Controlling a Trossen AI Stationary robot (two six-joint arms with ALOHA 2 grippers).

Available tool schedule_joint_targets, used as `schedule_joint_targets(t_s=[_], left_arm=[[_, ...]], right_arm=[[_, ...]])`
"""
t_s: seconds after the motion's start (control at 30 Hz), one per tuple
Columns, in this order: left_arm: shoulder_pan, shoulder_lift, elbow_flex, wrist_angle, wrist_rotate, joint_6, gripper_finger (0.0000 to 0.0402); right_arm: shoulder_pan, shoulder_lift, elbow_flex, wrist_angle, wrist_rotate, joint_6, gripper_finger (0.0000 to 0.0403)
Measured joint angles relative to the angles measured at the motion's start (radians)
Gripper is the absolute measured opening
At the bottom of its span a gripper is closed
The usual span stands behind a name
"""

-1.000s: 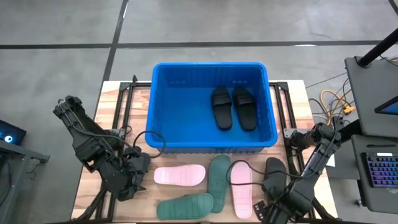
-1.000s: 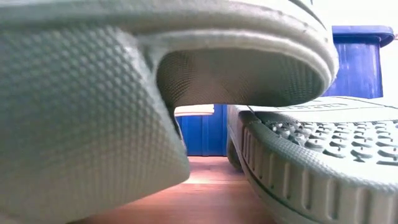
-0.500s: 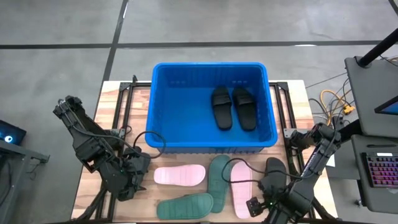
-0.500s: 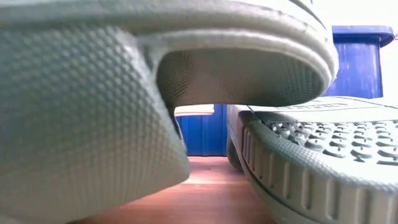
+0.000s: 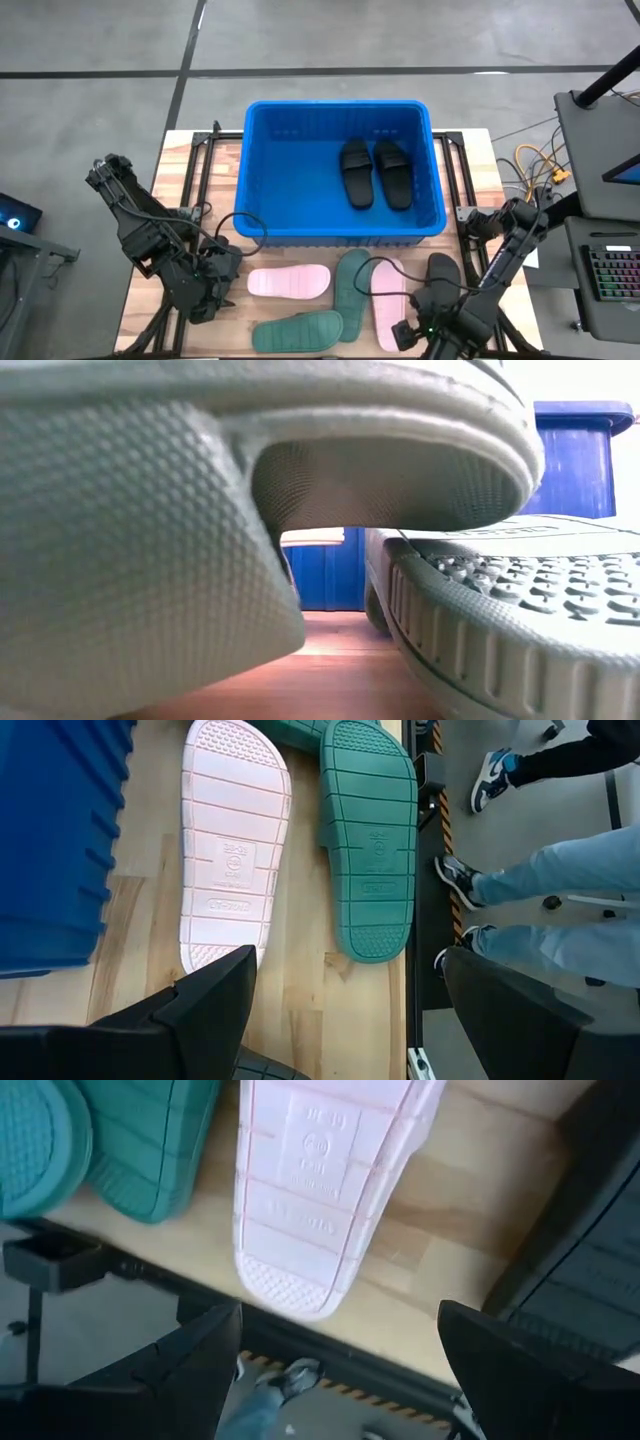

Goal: Pick and place slides into bin
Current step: Put the right green slide into the bin

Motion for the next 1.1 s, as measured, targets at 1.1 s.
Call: schedule_joint_targets(t_s=[1.1], left_arm=[[0.008, 0.102, -0.019, 0.152, -0.012, -0.206, 0.0306]], right_arm=[[-0.049, 0.000, -0.182, 0.567, 0.418, -0.266, 0.0326]])
